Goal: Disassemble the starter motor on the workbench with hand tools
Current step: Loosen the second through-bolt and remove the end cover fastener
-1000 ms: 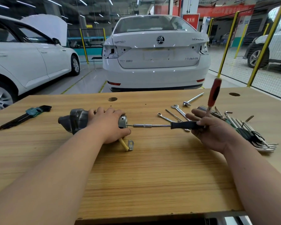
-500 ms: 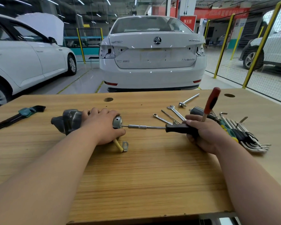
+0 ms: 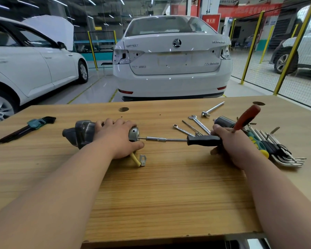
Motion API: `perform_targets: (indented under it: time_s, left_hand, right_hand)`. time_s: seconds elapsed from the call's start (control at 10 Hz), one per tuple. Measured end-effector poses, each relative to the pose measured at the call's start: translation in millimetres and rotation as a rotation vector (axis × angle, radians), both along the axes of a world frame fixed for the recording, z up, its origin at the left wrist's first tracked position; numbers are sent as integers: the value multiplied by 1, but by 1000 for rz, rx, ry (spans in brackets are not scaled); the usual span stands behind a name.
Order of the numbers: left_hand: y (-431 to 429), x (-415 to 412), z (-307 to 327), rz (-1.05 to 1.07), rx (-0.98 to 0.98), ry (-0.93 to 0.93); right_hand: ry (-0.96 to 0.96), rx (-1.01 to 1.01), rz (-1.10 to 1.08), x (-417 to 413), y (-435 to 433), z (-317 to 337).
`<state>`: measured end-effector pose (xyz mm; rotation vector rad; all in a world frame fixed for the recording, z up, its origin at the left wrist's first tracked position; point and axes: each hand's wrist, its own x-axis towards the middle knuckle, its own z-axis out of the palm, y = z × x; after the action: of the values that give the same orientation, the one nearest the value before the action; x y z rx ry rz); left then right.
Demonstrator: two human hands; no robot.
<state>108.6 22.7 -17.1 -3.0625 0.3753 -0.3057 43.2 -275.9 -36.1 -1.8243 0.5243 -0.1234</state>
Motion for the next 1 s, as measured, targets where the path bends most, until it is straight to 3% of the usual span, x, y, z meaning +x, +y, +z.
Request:
perform_targets:
  time_s: [0.1,0.2,0.3,0.4,0.5,0.6,0.7,0.8,0.9,1.0]
  left_hand:
    - [-1,0,0,3,8,-3]
    - [0,-1,0,5,5,-5]
    - [0,-1,0,4,8,-6]
    - [-1,0,0,10,15,-10]
    - [-1,-1,0,17,23,-8]
    - [-1,-1,1,18,28,-5]
    - [-1,-1,0,14,24,-7]
    - [0,-1,1,11,23,-6]
    - [0,-2,1,11,21,-8]
    - [-1,-2,1,10,24,-10]
  right_hand:
    - [-34,-234,40,-3,-1,-1]
    - [-46,-338,113,-4,0,-1]
    - [-85,-279,178,-4,-5,-3]
    - [-145,187,211,-3,-16,-5]
    - [-224,488,214,-4,-15,-5]
    - [-245,527,153,-3,-8,-4]
    - [-103,168,159,-7,-5,-1]
    - [-12,-61,174,-10,-5,2]
    - [9,-173,141,-9,-3,3]
    - [-10,-141,135,-7,-2,2]
